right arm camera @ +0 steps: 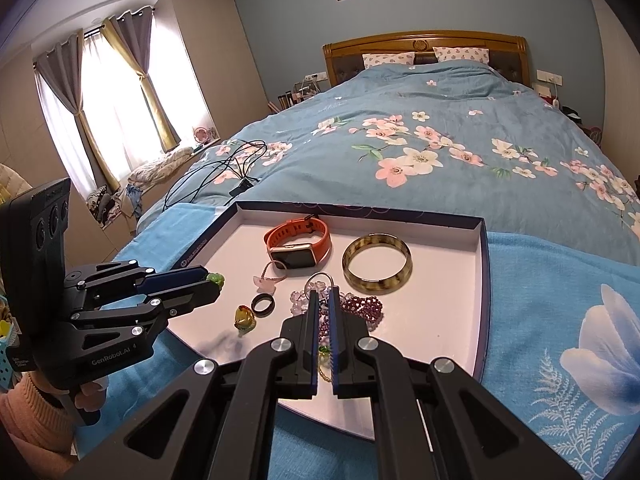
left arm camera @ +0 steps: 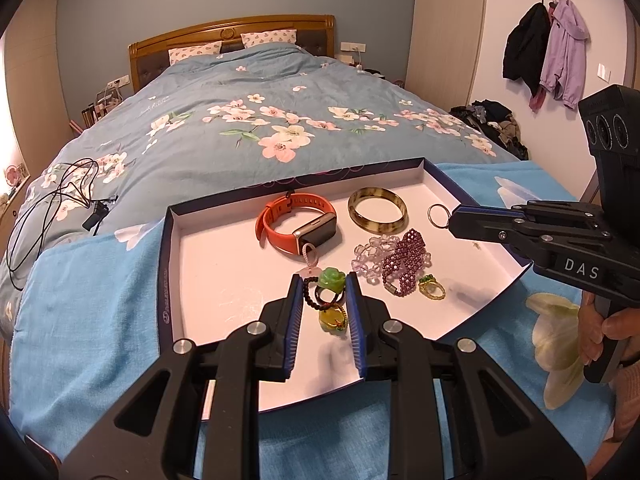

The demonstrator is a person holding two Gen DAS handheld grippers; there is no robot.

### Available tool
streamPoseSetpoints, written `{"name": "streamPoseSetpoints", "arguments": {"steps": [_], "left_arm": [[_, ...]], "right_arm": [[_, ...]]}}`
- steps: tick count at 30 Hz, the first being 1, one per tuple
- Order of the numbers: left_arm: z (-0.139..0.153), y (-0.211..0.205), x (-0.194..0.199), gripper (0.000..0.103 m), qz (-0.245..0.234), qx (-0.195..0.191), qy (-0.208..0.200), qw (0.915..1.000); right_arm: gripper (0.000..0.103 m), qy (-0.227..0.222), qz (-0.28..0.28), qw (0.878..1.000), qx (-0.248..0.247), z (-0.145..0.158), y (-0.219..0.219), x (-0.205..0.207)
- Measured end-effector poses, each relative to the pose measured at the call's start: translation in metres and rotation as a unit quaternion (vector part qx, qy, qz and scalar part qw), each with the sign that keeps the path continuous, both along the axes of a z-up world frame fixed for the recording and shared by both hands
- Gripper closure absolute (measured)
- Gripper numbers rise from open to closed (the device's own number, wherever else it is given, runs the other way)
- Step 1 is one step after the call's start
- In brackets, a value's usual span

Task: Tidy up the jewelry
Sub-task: 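Carry the green-bead cord ring with the left tool while the right tool carries the silver ring over the box, then lower the green-bead cord ring into the box with the left tool while the right tool lowers the silver ring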

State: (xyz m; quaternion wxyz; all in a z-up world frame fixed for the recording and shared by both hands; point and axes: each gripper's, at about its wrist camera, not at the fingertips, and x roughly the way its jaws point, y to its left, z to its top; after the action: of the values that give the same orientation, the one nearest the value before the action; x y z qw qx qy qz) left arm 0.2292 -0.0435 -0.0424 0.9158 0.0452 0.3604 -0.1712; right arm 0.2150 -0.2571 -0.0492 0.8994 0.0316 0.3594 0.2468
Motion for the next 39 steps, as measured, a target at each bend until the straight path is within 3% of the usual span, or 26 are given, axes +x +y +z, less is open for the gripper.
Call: {"name": "streamPoseSetpoints", "arguments": {"steps": [39], "left_arm": [[-0.01, 0.006, 0.008, 0.081, 0.005, 0.004, 0.01, 0.9999]], "right_arm": [[0.1, 0.022, -0.003, 1.0, -0.009, -0.012, 0.003, 0.011]]}}
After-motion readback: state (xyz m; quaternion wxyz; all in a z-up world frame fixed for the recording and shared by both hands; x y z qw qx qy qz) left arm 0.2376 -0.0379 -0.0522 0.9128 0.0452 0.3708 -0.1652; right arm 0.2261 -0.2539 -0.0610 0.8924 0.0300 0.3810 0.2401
